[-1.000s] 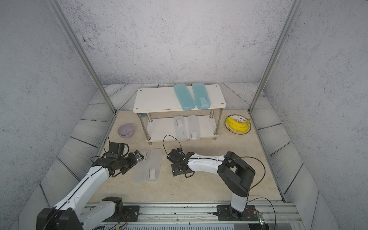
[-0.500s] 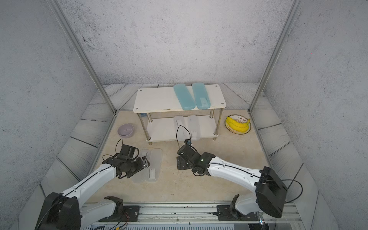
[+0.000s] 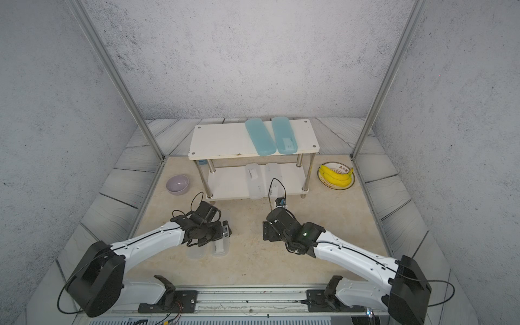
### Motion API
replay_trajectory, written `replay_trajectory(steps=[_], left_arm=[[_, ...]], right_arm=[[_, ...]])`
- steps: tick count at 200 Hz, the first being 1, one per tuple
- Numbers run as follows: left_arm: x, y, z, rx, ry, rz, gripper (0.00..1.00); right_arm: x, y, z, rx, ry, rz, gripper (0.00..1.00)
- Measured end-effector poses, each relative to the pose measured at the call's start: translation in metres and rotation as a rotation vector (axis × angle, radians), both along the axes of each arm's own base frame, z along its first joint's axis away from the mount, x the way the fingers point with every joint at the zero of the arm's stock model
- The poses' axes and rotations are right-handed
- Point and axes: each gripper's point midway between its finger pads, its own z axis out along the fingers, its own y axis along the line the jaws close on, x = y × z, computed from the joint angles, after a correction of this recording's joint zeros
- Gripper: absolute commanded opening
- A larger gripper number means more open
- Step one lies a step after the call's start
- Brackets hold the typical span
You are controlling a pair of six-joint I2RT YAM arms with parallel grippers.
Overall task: Place the pencil cases on the shelf according to color
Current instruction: Move the pencil case to the center of the board, then pick up the pencil case from the center of the board.
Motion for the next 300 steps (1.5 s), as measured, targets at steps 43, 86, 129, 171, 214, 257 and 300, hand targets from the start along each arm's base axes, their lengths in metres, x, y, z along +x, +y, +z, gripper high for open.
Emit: replay_trajectory(steps=[43,86,129,171,214,257,300], left_arm=[[0.008,-0.031,0.002,-0.023,-0.009,-0.042,0.99],[0.019,-0.037,0.022,-0.003,-0.076,-0.047,0.99],[0.043,0.031,0.104,0.043,-0.345,0.120,0.99],[0.043,0.127,0.105,0.129,-0.356,0.360,0.99],[0.033,0.152,0.078,0.158,-0.233,0.416,0.99],[0.032,0.169,0.090,0.128,-0.275,0.487,0.99],[0.030,0.172,0.086,0.107,-0.270,0.502,0.99]], right_arm=[[0.001,0.000,0.001,0.002,-0.003,-0.004,0.88],[0.000,0.001,0.006,0.019,-0.014,0.004,0.88],[-0.004,0.039,-0.011,0.067,0.085,0.105,0.86],[-0.023,0.120,-0.037,0.036,0.203,0.278,0.86],[-0.042,0.179,-0.055,-0.041,0.261,0.388,0.87],[-0.051,0.175,-0.095,-0.177,0.344,0.386,0.87],[-0.049,0.170,-0.108,-0.253,0.370,0.370,0.89]])
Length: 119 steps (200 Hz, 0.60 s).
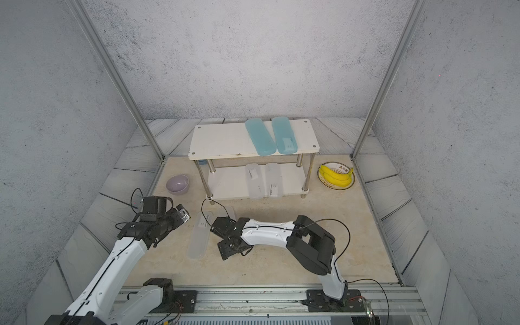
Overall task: Place the pencil cases on the shelf according to color
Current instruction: Pick up the pencil case from the center of the board.
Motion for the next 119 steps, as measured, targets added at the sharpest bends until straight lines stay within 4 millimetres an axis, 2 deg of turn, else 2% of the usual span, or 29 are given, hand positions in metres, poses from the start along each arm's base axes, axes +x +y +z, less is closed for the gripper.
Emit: replay_trajectory(steps=[37,119], left_arm=[[-0.006,-0.003,-0.012,-0.018,0.029,-0.011,0.99],[-0.006,-0.006,0.002,-0.038,-0.032,-0.014,0.99]], right_arm=[[0.005,0.007,0.004,-0.006,-0.016,0.001,0.89],[0.015,0.015,-0.015,-0.080,-0.021,-0.008,0.89]])
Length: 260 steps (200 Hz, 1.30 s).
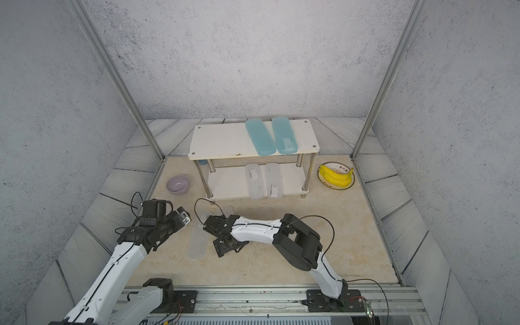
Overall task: Place the pencil cases on the shelf according to color
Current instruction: Pick up the pencil case from the center of the board.
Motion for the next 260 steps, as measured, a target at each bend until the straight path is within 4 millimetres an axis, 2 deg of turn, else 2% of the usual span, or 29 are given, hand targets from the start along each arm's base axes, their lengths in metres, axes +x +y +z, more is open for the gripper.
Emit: replay_trajectory(steps=[26,72,129,157,211,234,260], left_arm=[[-0.001,0.000,0.005,-0.001,-0.021,0.001,0.98],[-0.005,-0.002,-0.006,-0.021,0.005,0.002,0.99],[-0.003,-0.003,-0.004,-0.028,-0.006,0.000,0.99],[-0.002,-0.004,-0.007,-0.029,-0.002,-0.001,0.99],[-0.001,-0.004,-0.010,-0.033,0.005,-0.005,0.99],[0.000,-0.005,-0.009,-0.034,-0.002,-0.005,0.99],[0.002,-0.005,-0.008,-0.036,-0.008,-0.007,0.99]], right_arm=[[0.000,-0.002,-0.001,-0.010,-0.002,-0.006,0.89],[0.005,0.001,-0.002,-0.028,-0.010,-0.012,0.90],[0.010,0.004,-0.003,-0.033,-0.007,-0.024,0.89],[0.013,0.005,-0.003,-0.034,-0.006,-0.031,0.82],[0.014,0.001,-0.002,-0.014,-0.017,-0.049,0.59],[0.011,-0.012,-0.001,-0.022,-0.030,-0.058,0.56],[0.006,-0.038,0.008,-0.040,-0.058,-0.079,0.54]])
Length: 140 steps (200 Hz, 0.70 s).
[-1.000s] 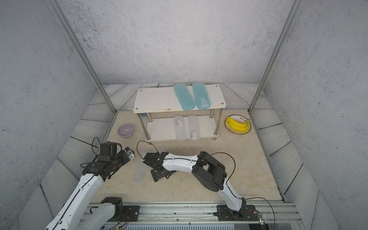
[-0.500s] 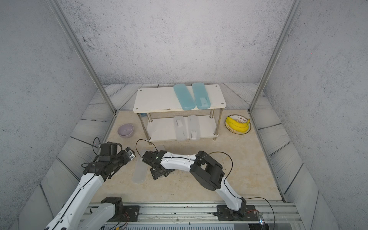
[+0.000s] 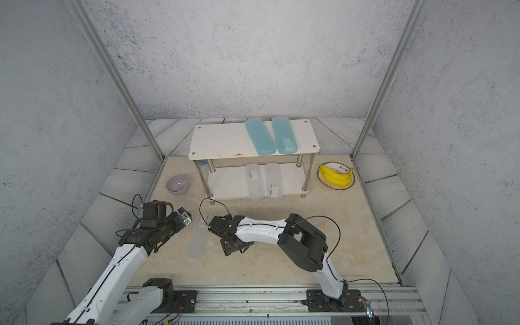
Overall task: Place the pencil cases on the shelf according to color
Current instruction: Pick up the pencil case from the center of the board.
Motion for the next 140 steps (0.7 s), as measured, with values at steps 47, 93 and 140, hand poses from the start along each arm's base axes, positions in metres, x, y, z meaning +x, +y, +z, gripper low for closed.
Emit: replay_trajectory(steps=[47,93,140], left_arm=[[0.002,-0.002,-0.001,-0.009,0.000,-0.007,0.99],[0.004,-0.005,0.001,-0.024,-0.016,-0.020,0.99],[0.004,-0.009,0.000,-0.043,-0.023,-0.035,0.99]], right_arm=[[0.015,-0.009,0.066,0.122,-0.151,-0.045,0.54],[0.046,0.011,0.094,0.229,-0.227,-0.086,0.54],[0.106,0.015,0.083,0.260,-0.246,-0.174,0.54]])
